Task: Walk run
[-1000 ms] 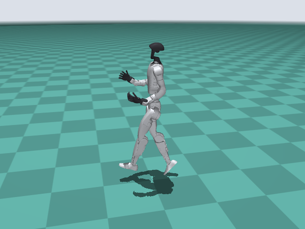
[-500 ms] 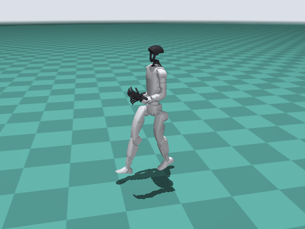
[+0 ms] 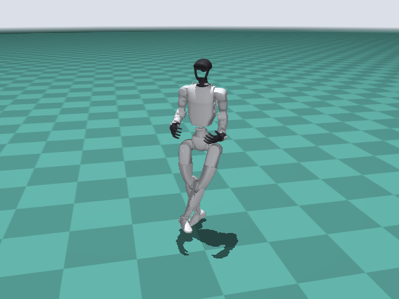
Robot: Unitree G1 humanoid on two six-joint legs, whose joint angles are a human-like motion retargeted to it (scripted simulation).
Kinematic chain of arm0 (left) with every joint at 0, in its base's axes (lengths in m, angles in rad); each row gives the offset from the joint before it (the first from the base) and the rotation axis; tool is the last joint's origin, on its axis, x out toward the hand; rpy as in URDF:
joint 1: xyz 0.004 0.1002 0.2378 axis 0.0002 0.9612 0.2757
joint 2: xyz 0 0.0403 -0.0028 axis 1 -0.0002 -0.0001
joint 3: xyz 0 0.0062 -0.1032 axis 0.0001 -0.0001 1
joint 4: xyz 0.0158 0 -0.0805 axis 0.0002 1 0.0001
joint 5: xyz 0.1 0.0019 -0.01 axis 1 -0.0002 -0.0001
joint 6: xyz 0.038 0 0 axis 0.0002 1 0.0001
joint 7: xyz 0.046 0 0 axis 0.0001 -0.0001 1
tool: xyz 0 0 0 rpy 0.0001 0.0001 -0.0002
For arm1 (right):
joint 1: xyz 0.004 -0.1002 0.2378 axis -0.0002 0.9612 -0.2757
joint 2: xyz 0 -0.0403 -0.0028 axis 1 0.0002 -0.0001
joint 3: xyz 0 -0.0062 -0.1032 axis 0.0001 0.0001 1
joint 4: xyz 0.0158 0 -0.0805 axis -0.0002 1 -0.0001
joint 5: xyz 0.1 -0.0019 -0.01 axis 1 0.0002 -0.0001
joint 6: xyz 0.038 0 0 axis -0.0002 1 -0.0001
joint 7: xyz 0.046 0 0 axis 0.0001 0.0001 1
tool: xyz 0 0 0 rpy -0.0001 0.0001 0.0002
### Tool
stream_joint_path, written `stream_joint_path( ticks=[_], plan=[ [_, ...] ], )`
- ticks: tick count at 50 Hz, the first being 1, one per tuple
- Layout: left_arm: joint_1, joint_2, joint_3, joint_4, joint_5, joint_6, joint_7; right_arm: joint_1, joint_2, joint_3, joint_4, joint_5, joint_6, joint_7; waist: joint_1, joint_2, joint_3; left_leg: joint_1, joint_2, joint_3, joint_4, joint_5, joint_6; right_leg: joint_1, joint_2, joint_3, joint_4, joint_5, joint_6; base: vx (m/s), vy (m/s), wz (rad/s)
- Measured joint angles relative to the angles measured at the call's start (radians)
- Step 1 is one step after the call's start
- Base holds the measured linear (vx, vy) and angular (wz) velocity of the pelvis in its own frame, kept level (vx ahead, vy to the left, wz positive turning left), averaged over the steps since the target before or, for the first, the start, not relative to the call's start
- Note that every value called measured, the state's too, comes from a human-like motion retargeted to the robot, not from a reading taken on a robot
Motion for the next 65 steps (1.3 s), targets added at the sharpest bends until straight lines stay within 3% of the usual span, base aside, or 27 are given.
stream_joint_path(
  ticks=[2, 3, 5, 7, 10, 12, 14, 16, 20, 25, 27, 28, 30, 33, 35, 37, 41, 47, 50, 52, 53, 55, 57, 58, 60, 63, 65],
  plan=[
    [-0.009, -0.022, 0.013, -0.001, 0.009, -0.024, 0.032, 0.005, 0.006, 0.013, 0.018, 0.001, 0.006, 0.010, 0.029, -0.024, -0.006, 0.107, -0.001, 0.116, -0.016, -0.122, 0.025, 0.067, -0.008, 0.006, 0.060, 0.037, 0.078, 1.05, -0.24, 0.75],
    [-0.018, -0.032, 0.019, 0.005, 0.013, -0.036, 0.050, 0.007, 0.017, 0.015, 0.030, 0.004, 0.008, 0.021, 0.040, -0.024, 0.000, 0.145, 0.014, 0.088, -0.011, -0.160, 0.025, 0.088, -0.008, 0.007, 0.122, 0.102, 0.130, 1.02, -0.22, 1.13],
    [-0.056, -0.049, 0.014, 0.019, 0.003, -0.050, 0.077, 0.006, 0.043, -0.004, 0.054, 0.000, 0.006, 0.049, 0.005, -0.002, 0.000, 0.017, -0.017, -0.403, 0.086, -0.201, 0.025, 0.013, 0.021, 0.017, 0.296, 0.286, 0.133, 0.85, 0.03, 2.18],
    [-0.104, -0.066, 0.033, 0.033, -0.022, -0.048, 0.096, 0.017, 0.072, 0.003, 0.066, -0.030, 0.003, 0.065, 0.004, 0.052, 0.002, 0.079, 0.148, -0.167, 0.177, -0.229, 0.025, -0.107, 0.079, 0.221, 0.545, 0.318, 0.112, 0.86, 0.55, 1.72],
    [-0.213, -0.074, 0.004, 0.078, -0.019, -0.084, 0.137, 0.054, 0.112, 0.001, 0.066, -0.053, -0.005, 0.020, 0.025, 0.125, 0.015, 0.098, 0.162, -0.364, 0.182, -0.245, 0.025, -0.235, 0.091, 0.265, 0.775, 0.206, -0.053, 0.47, 0.30, 2.34],
    [-0.264, -0.082, -0.041, 0.099, -0.024, -0.112, 0.183, 0.077, 0.127, -0.014, 0.068, -0.033, -0.005, 0.019, 0.079, 0.121, 0.028, 0.134, 0.144, -0.418, 0.139, -0.209, 0.025, -0.291, 0.031, 0.259, 0.830, 0.111, -0.259, 0.47, 0.33, 2.56],
    [-0.302, -0.080, -0.106, 0.107, -0.047, -0.130, 0.209, 0.104, 0.138, -0.048, 0.061, -0.003, -0.007, 0.035, 0.019, 0.144, 0.040, 0.136, 0.143, -0.577, 0.136, -0.175, 0.025, -0.345, -0.024, 0.197, 0.833, 0.045, -0.306, 0.55, 0.22, 4.76],
    [-0.329, -0.069, -0.142, 0.103, -0.073, -0.129, 0.202, 0.132, 0.138, -0.052, 0.048, 0.024, -0.012, 0.038, -0.093, 0.162, 0.047, 0.110, 0.137, -0.785, 0.152, -0.145, 0.025, -0.427, -0.014, 0.163, 0.770, 0.044, -0.266, 0.76, 0.07, 5.46],
    [-0.370, -0.031, -0.143, 0.101, -0.081, -0.089, 0.151, 0.168, 0.094, -0.004, 0.032, 0.059, -0.026, 0.005, -0.173, 0.090, 0.055, 0.130, 0.045, -1.024, 0.154, -0.106, 0.025, -0.564, 0.062, 0.397, 0.523, 0.069, -0.064, 0.63, -0.21, 3.47],
    [-0.339, 0.000, -0.105, 0.105, -0.070, -0.088, 0.137, 0.133, 0.014, 0.036, 0.041, 0.072, 0.005, 0.051, -0.145, -0.011, 0.085, 0.252, -0.067, -1.158, 0.159, -0.065, 0.025, -0.592, 0.005, 0.642, 0.185, -0.008, -0.005, 0.89, -0.07, 1.76],
    [-0.285, -0.016, -0.079, 0.104, -0.078, -0.090, 0.140, 0.110, -0.030, 0.053, 0.035, 0.080, 0.014, 0.069, -0.150, -0.024, 0.109, 0.334, -0.095, -1.161, 0.173, -0.009, 0.021, -0.559, -0.025, 0.667, 0.135, 0.011, 0.096, 1.21, 0.14, 1.17],
    [-0.250, -0.026, -0.066, 0.101, -0.086, -0.090, 0.142, 0.097, -0.054, 0.062, 0.034, 0.084, 0.016, 0.071, -0.148, -0.030, 0.114, 0.368, -0.105, -1.130, 0.187, 0.037, 0.009, -0.544, -0.043, 0.617, 0.153, 0.065, 0.085, 1.01, 0.17, 0.94],
    [-0.172, -0.039, -0.038, 0.097, -0.102, -0.086, 0.141, 0.074, -0.084, 0.067, 0.039, 0.082, 0.019, 0.074, -0.153, -0.009, 0.094, 0.355, -0.080, -1.057, 0.296, 0.188, -0.105, -0.502, 0.001, 0.674, 0.232, -0.085, 0.061, 1.13, 0.03, 1.12],
    [-0.118, -0.060, -0.010, 0.116, -0.071, -0.071, 0.130, 0.064, -0.057, -0.015, 0.056, 0.061, 0.038, 0.055, -0.174, 0.017, 0.059, 0.194, -0.034, -0.901, 0.600, 0.415, -0.349, -0.423, -0.058, 0.547, 0.231, -0.184, 0.037, 1.17, -0.10, 2.34],
    [-0.107, -0.080, 0.008, 0.131, -0.020, -0.089, 0.139, 0.051, 0.000, -0.074, 0.062, 0.080, 0.075, 0.050, -0.184, -0.004, 0.035, 0.100, -0.009, -0.801, 0.740, 0.454, -0.359, -0.348, -0.118, 0.457, 0.170, -0.195, 0.064, 0.83, -0.15, 2.57],
    [-0.095, -0.098, 0.027, 0.127, 0.004, -0.102, 0.146, 0.012, 0.059, -0.138, 0.043, 0.109, 0.107, 0.063, -0.150, -0.035, 0.027, 0.010, -0.014, -0.697, 0.788, 0.336, -0.264, -0.270, -0.142, 0.394, 0.092, -0.178, 0.075, 0.99, -0.14, 1.26],
    [-0.070, -0.098, 0.049, 0.083, -0.022, -0.076, 0.135, -0.110, 0.105, -0.205, -0.048, 0.125, 0.096, -0.030, 0.040, -0.086, 0.054, -0.203, 0.004, -0.477, 0.751, 0.189, -0.283, -0.166, -0.140, 0.303, -0.010, -0.133, 0.080, 0.78, -0.14, -0.43],
    [-0.094, -0.042, 0.055, 0.009, -0.069, 0.013, 0.092, -0.246, -0.005, -0.252, -0.176, 0.040, 0.075, -0.295, 0.148, -0.045, 0.096, -0.496, 0.173, -0.280, 0.621, -0.049, -0.072, -0.043, 0.013, 0.250, -0.051, -0.214, 0.006, 0.99, -0.19, 0.68],
    [-0.143, -0.047, 0.061, 0.013, -0.053, 0.022, 0.066, -0.241, -0.031, -0.298, -0.140, 0.009, 0.016, -0.316, 0.234, -0.066, 0.101, -0.588, 0.143, -0.331, 0.508, -0.100, -0.048, 0.001, 0.047, 0.266, -0.034, -0.179, -0.004, 1.09, -0.14, -0.13],
    [-0.178, -0.064, 0.051, 0.021, -0.028, -0.001, 0.088, -0.199, 0.003, -0.314, -0.072, -0.002, 0.016, -0.285, 0.247, -0.098, 0.108, -0.568, 0.109, -0.352, 0.454, -0.084, -0.037, 0.024, 0.042, 0.257, 0.001, -0.037, 0.028, 1.51, -0.06, 0.35],
    [-0.192, -0.072, 0.043, 0.023, -0.014, -0.022, 0.109, -0.172, 0.028, -0.311, -0.031, -0.009, 0.013, -0.262, 0.242, -0.121, 0.110, -0.545, 0.087, -0.356, 0.458, -0.116, -0.018, 0.030, 0.026, 0.244, 0.028, 0.080, 0.045, 1.33, -0.12, 0.58],
    [-0.207, -0.082, 0.028, 0.020, 0.008, -0.063, 0.147, -0.108, 0.078, -0.295, 0.070, -0.021, -0.002, -0.226, 0.221, -0.147, 0.100, -0.455, 0.155, -0.298, 0.512, -0.248, -0.045, 0.030, -0.011, 0.204, 0.116, 0.356, 0.065, 1.60, -0.13, 0.72],
    [-0.216, -0.088, 0.014, 0.021, -0.002, -0.075, 0.164, -0.031, 0.118, -0.267, 0.189, -0.040, -0.011, -0.255, 0.160, -0.143, 0.103, -0.402, 0.036, -0.492, 0.539, -0.322, -0.053, -0.041, -0.006, 0.272, 0.384, 0.511, 0.046, 2.08, -0.13, 1.42],
    [-0.232, -0.089, 0.005, 0.027, -0.020, -0.069, 0.166, 0.001, 0.135, -0.259, 0.249, -0.054, -0.016, -0.287, 0.108, -0.140, 0.115, -0.344, 0.010, -0.518, 0.565, -0.368, -0.056, -0.100, -0.033, 0.244, 0.607, 0.511, 0.000, 1.77, -0.17, 1.70],
    [-0.284, -0.080, -0.002, 0.040, -0.059, -0.061, 0.164, 0.065, 0.170, -0.235, 0.345, -0.059, -0.024, -0.327, 0.050, -0.037, 0.099, -0.271, 0.105, -0.605, 0.550, -0.412, -0.080, -0.211, 0.080, 0.237, 0.730, 0.491, -0.088, 1.53, -0.18, 0.93],
    [-0.349, -0.054, -0.036, 0.037, -0.085, -0.094, 0.182, 0.238, 0.168, -0.245, 0.359, 0.060, -0.029, -0.182, -0.027, 0.056, 0.109, -0.159, 0.159, -0.676, 0.522, -0.465, -0.102, -0.478, 0.108, 0.225, 1.002, 0.197, -0.119, 1.70, -0.25, 0.77],
    [-0.361, -0.030, -0.055, 0.022, -0.079, -0.109, 0.181, 0.369, 0.143, -0.260, 0.323, 0.162, -0.022, -0.068, -0.082, 0.081, 0.103, -0.051, 0.150, -0.690, 0.415, -0.431, -0.103, -0.642, 0.014, 0.162, 1.074, 0.024, -0.159, 1.80, -0.36, 0.99]
  ],
)
